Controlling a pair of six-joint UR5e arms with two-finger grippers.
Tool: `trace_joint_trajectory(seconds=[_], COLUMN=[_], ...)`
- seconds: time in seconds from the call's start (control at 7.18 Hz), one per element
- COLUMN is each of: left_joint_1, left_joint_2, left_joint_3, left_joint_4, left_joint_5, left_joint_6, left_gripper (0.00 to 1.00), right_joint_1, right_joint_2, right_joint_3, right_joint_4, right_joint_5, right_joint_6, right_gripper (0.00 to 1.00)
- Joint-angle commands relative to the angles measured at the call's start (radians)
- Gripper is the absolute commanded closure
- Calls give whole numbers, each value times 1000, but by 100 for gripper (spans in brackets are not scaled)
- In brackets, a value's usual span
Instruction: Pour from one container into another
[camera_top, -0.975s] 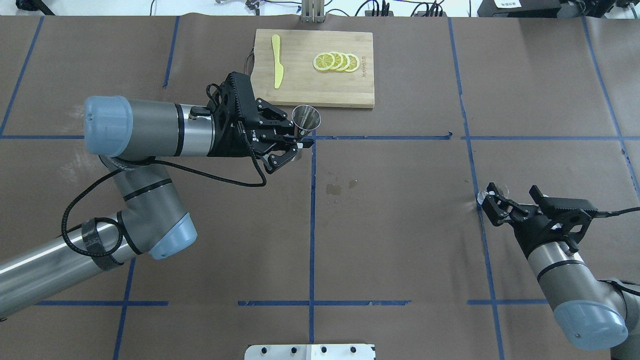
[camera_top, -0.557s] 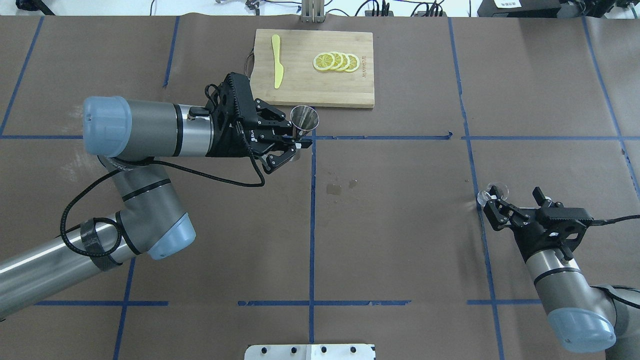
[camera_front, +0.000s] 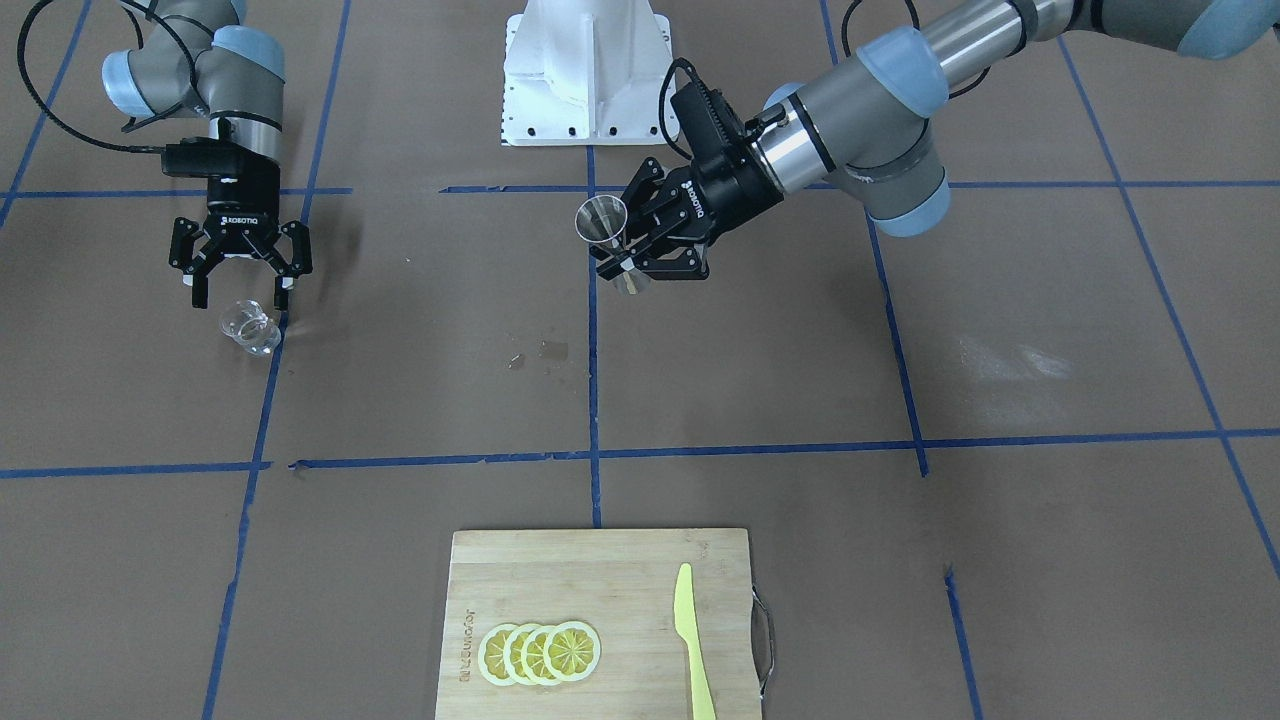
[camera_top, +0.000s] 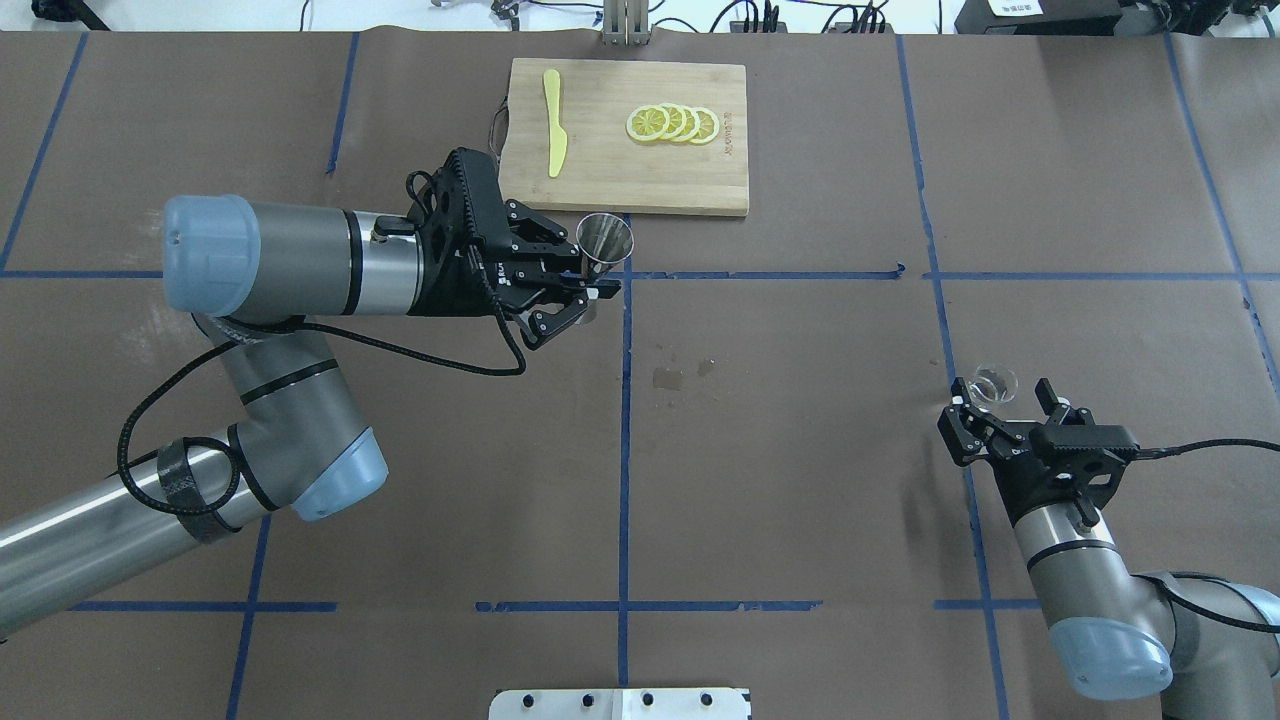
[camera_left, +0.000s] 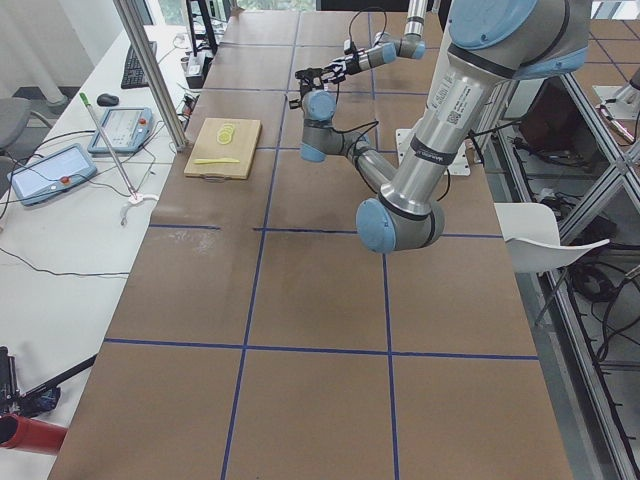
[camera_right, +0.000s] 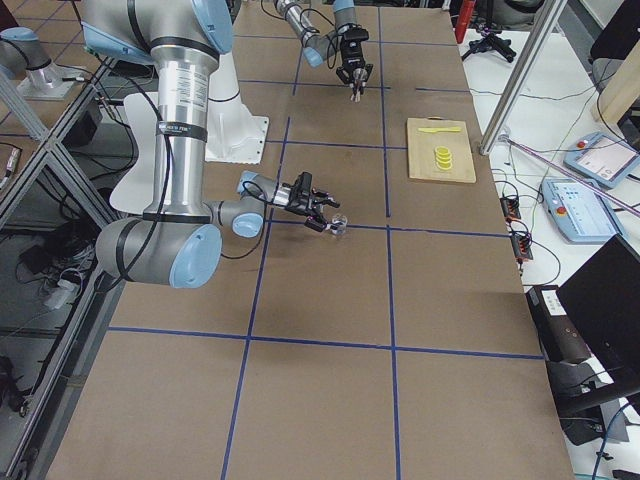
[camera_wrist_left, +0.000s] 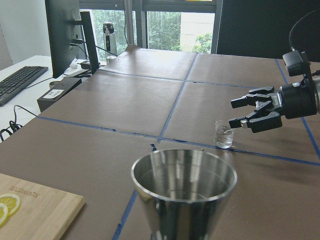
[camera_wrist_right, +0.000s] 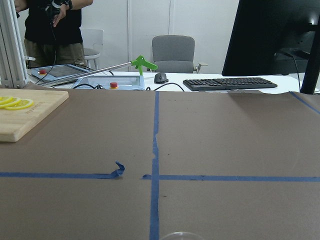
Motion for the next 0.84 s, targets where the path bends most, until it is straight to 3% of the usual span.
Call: trace_joint_trajectory(seconds=[0.0,0.56,0.7], left_joint_1=[0,-9,-11], left_joint_2=[1,2,2], left_joint_3=[0,0,1], left_joint_4=[0,0,0], left_joint_5=[0,0,0], left_joint_6=[0,0,0], left_gripper=[100,100,100], right_joint_1=[-2,0,0], right_joint_2=[5,59,59], right_joint_3=[-32,-95,-95], right_joint_4=[0,0,0], right_joint_5=[-8,-8,-6], right_joint_6=[1,0,0], right_gripper=[0,2,13])
